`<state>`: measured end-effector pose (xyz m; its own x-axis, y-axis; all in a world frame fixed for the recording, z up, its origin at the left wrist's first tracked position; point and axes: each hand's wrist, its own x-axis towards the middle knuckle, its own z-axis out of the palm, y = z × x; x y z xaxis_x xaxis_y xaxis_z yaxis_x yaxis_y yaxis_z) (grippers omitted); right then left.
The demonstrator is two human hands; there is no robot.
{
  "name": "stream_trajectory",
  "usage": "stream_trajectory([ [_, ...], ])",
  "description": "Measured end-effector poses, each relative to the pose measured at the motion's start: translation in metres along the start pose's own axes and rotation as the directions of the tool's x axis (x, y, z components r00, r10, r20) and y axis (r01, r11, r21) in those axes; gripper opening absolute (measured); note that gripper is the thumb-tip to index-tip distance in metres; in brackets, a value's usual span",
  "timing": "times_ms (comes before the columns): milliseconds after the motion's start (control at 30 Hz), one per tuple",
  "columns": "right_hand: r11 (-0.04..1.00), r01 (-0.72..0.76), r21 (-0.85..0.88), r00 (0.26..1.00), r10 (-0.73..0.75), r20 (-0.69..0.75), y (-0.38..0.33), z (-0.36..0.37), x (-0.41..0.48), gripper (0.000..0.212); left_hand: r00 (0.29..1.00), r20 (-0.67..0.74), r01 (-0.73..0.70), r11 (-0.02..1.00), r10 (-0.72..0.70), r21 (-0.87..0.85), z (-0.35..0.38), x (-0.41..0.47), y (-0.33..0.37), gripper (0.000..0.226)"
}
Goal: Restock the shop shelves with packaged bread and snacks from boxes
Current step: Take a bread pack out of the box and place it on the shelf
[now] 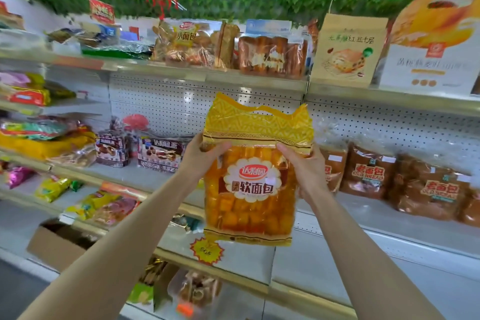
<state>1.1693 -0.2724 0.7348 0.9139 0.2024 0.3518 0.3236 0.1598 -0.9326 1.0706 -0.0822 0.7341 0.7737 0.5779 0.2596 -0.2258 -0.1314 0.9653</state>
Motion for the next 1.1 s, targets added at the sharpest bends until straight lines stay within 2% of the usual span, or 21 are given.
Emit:
stream_trajectory([
  [133, 1.000, -0.007, -0.011, 0.998, 0.006, -0.055, 0.002, 0.047, 0.005, 0.039, 0.988, 0.146, 0.042, 0.998, -0.048, 0.043, -0.048, 0.019, -0.018, 0.096],
  [200, 1.000, -0.006, -0.019, 0.996, 0.005, -0.094, 0.003, 0.068, 0.006, 0.035, 0.975, 0.216, 0.052, 0.998, -0.060, 0.045, -0.066, 0.029, -0.026, 0.090],
  [300, 0.998, -0.006, -0.059, 0.992, -0.002, -0.126, 0.004, 0.089, 0.007, 0.036, 0.981, 0.184, 0.054, 0.998, -0.055, 0.014, -0.082, 0.046, -0.035, 0.077],
  [333, 0.996, -0.016, -0.084, 0.992, 0.006, -0.128, 0.004, 0.094, 0.007, 0.041, 0.986, 0.160, 0.054, 0.999, -0.053, 0.001, -0.085, 0.051, -0.037, 0.079],
  [400, 0.991, -0.040, -0.131, 0.989, 0.021, -0.145, 0.005, 0.104, 0.008, 0.067, 0.990, 0.122, 0.062, 0.998, -0.063, 0.005, -0.089, 0.064, -0.040, 0.082],
  [467, 0.986, -0.076, -0.147, 0.989, 0.056, -0.135, 0.005, 0.108, 0.008, 0.094, 0.993, 0.081, 0.085, 0.996, -0.086, 0.019, -0.090, 0.075, -0.043, 0.067],
  [533, 0.978, -0.119, -0.173, 0.989, 0.101, -0.109, 0.008, 0.108, 0.007, 0.101, 0.993, 0.066, 0.097, 0.995, -0.097, 0.003, -0.090, 0.085, -0.045, 0.058],
  [633, 0.941, -0.248, -0.231, 0.969, 0.237, -0.077, 0.026, 0.103, 0.003, 0.088, 0.990, 0.069, 0.130, 0.990, -0.126, -0.049, -0.087, 0.097, -0.046, 0.056],
  [733, 0.927, -0.322, -0.190, 0.947, 0.316, -0.059, 0.042, 0.102, 0.004, 0.073, 0.990, 0.055, 0.133, 0.990, -0.130, -0.047, -0.081, 0.109, -0.052, 0.051],
  [833, 0.931, -0.310, -0.192, 0.950, 0.296, -0.100, 0.053, 0.103, 0.019, 0.063, 0.994, 0.067, 0.089, 0.996, -0.087, -0.033, -0.072, 0.119, -0.056, 0.067],
  [867, 0.932, -0.307, -0.192, 0.950, 0.289, -0.116, 0.057, 0.102, 0.025, 0.064, 0.995, 0.073, 0.077, 0.996, -0.074, -0.039, -0.069, 0.123, -0.059, 0.066],
  [1033, 0.923, -0.296, -0.245, 0.953, 0.268, -0.139, 0.076, 0.092, 0.054, 0.063, 0.991, 0.110, 0.083, 0.995, -0.078, -0.047, -0.049, 0.137, -0.075, 0.039],
  [1100, 0.917, -0.295, -0.269, 0.954, 0.267, -0.137, 0.084, 0.086, 0.069, 0.061, 0.989, 0.117, 0.093, 0.995, -0.088, -0.042, -0.042, 0.145, -0.085, 0.037],
])
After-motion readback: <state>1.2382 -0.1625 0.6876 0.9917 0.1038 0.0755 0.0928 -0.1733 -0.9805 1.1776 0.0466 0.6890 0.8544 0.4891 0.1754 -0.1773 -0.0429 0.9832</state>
